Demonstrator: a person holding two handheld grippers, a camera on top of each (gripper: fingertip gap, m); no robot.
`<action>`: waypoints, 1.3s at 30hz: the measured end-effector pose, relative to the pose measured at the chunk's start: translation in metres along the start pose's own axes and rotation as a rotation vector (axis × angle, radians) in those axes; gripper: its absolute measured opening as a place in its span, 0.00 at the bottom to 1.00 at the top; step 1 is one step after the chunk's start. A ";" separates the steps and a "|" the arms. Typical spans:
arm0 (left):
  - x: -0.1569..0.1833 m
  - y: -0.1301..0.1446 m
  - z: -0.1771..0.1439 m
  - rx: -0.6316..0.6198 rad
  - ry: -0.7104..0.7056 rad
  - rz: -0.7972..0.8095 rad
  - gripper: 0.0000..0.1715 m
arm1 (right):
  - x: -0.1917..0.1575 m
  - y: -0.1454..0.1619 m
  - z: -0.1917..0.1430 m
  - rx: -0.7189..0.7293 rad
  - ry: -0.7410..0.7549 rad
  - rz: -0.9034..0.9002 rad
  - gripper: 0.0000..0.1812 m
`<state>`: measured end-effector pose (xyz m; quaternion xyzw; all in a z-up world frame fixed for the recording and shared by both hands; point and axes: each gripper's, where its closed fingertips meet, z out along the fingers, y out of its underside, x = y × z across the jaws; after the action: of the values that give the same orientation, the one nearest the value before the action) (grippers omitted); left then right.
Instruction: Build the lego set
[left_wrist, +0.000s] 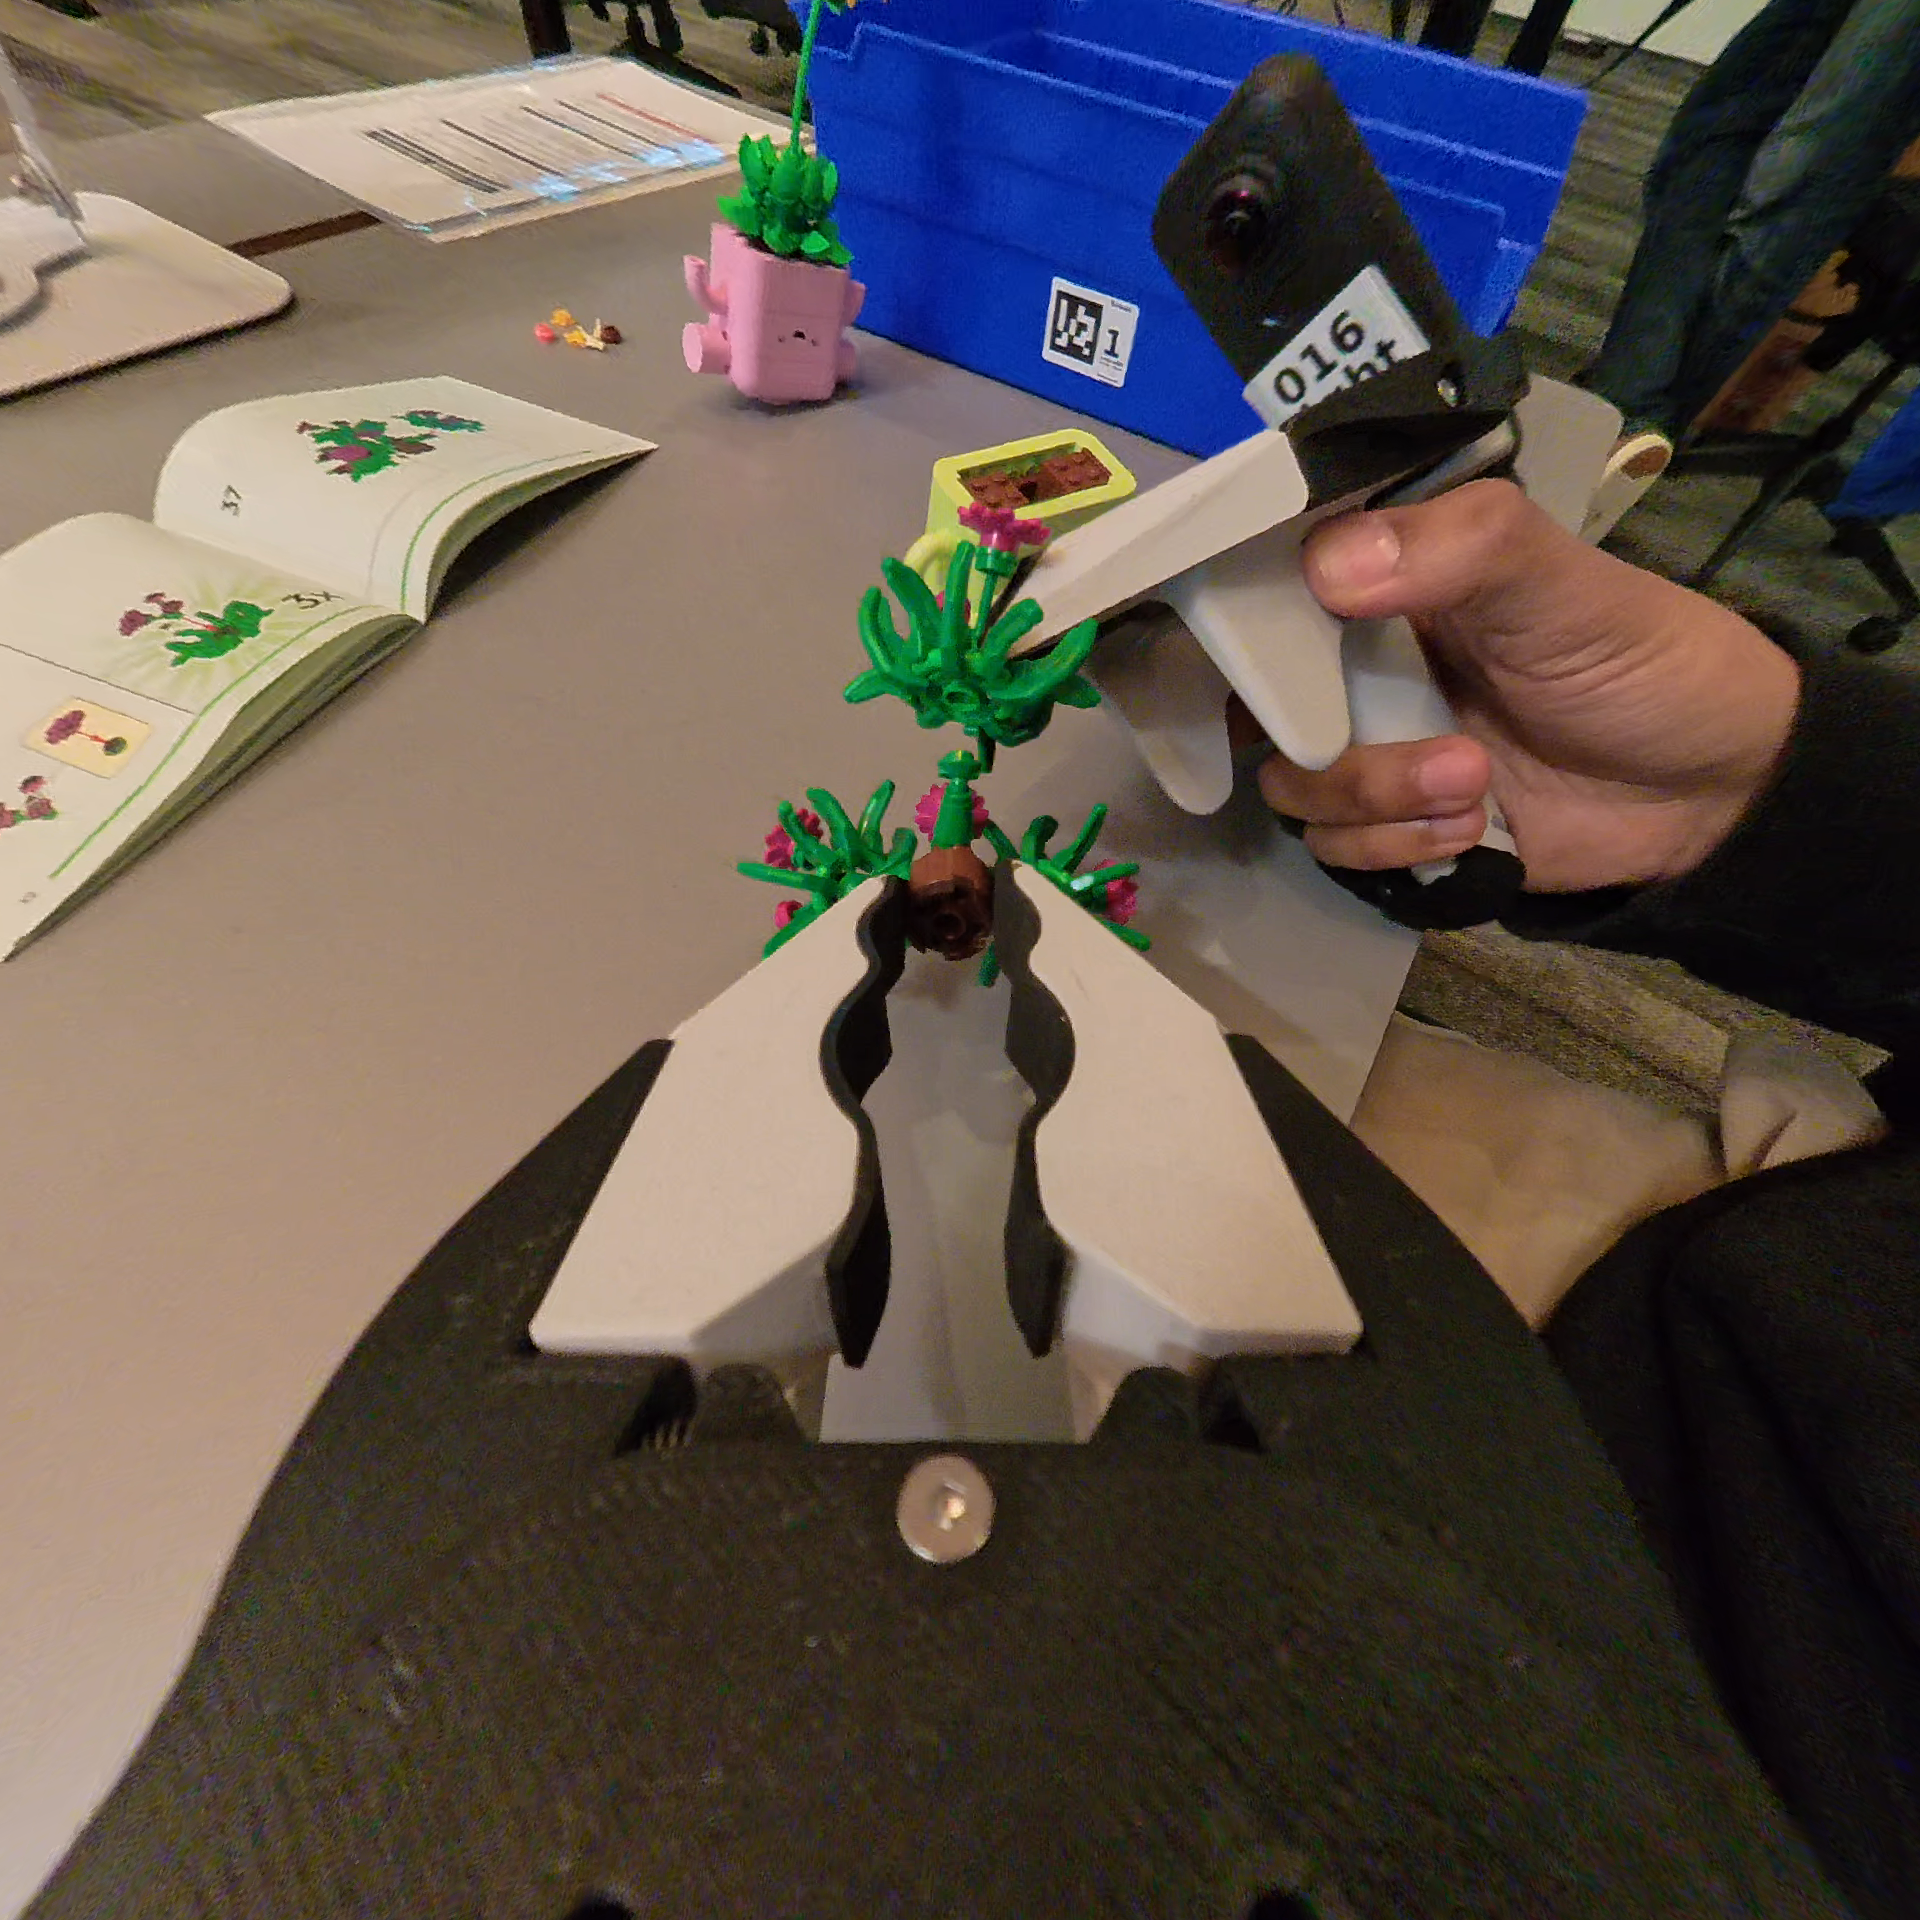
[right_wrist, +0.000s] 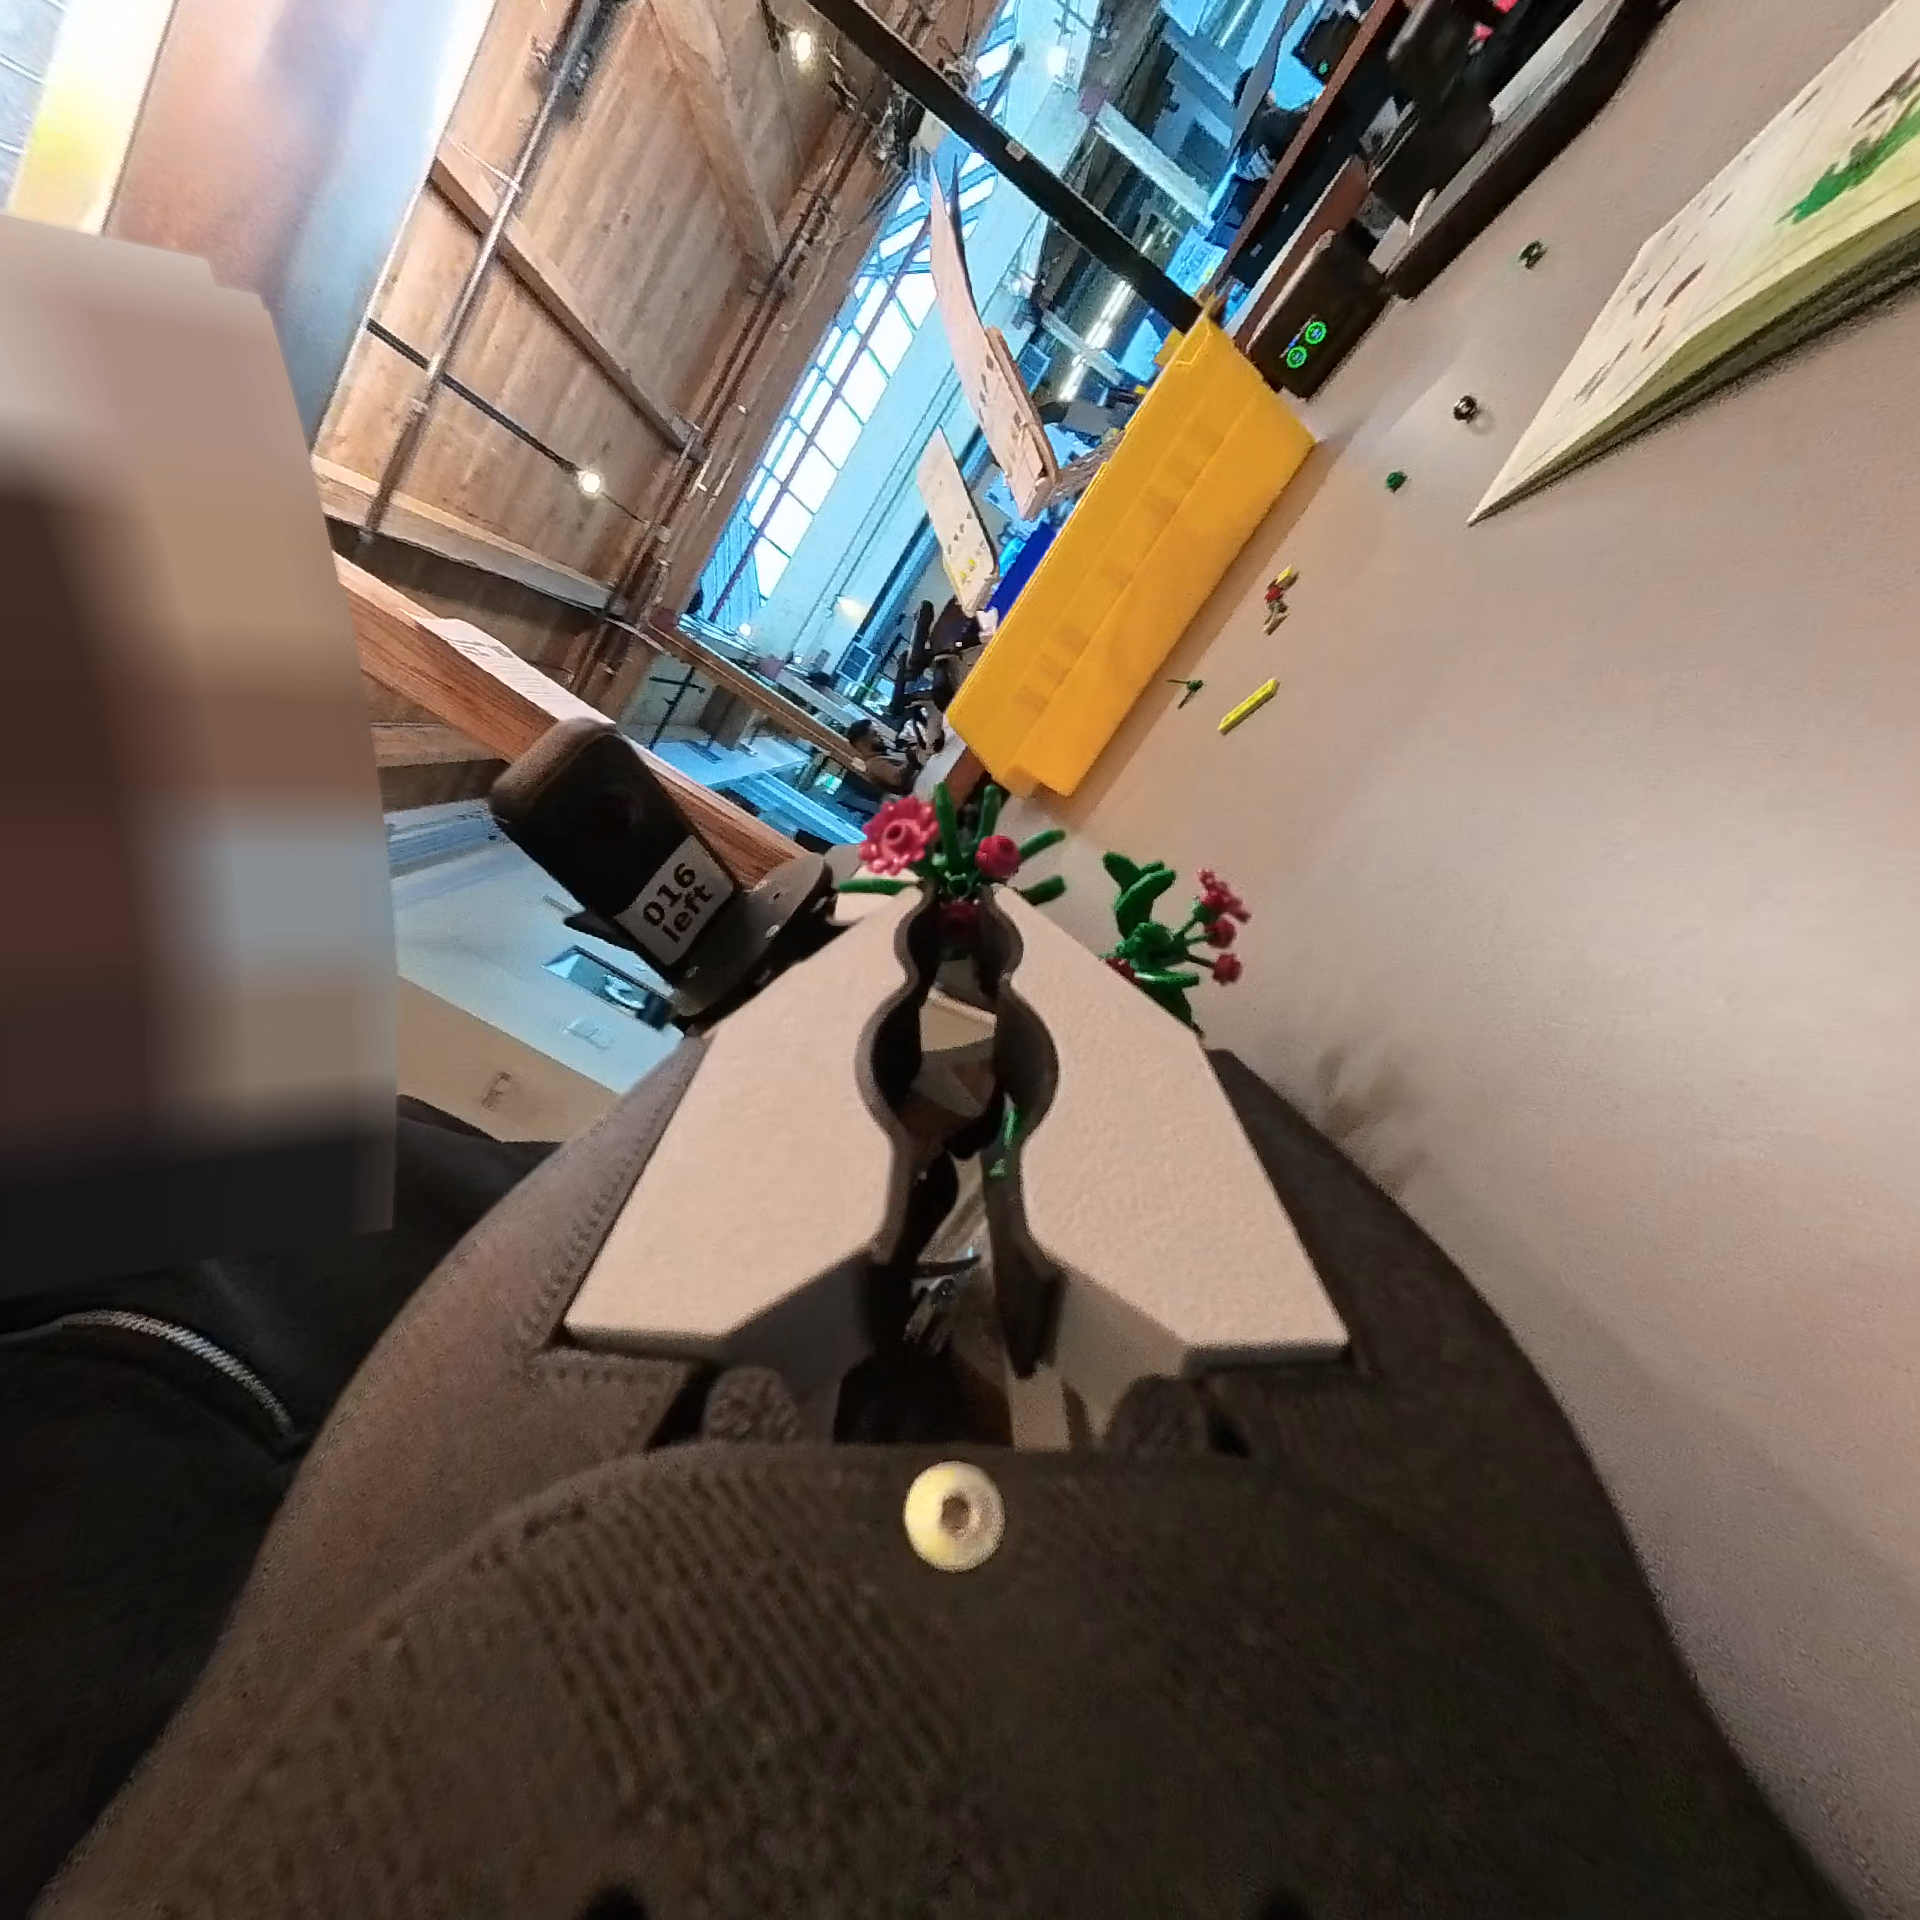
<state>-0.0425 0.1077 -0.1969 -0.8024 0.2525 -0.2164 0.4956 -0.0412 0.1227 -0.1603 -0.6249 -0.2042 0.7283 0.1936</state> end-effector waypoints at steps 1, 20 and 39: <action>0.001 0.000 0.000 0.001 0.008 -0.013 0.08 | 0.000 0.000 0.000 0.000 -0.007 0.012 0.03; 0.001 0.005 -0.001 -0.055 0.026 -0.030 0.08 | 0.010 0.012 0.000 -0.157 0.101 -0.091 0.03; 0.003 0.017 0.007 -0.103 0.029 -0.005 0.08 | 0.021 0.022 -0.005 -0.281 0.126 -0.077 0.03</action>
<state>-0.0396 0.1038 -0.2148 -0.8242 0.2684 -0.2158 0.4496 -0.0399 0.1161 -0.1904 -0.6819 -0.3155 0.6439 0.1443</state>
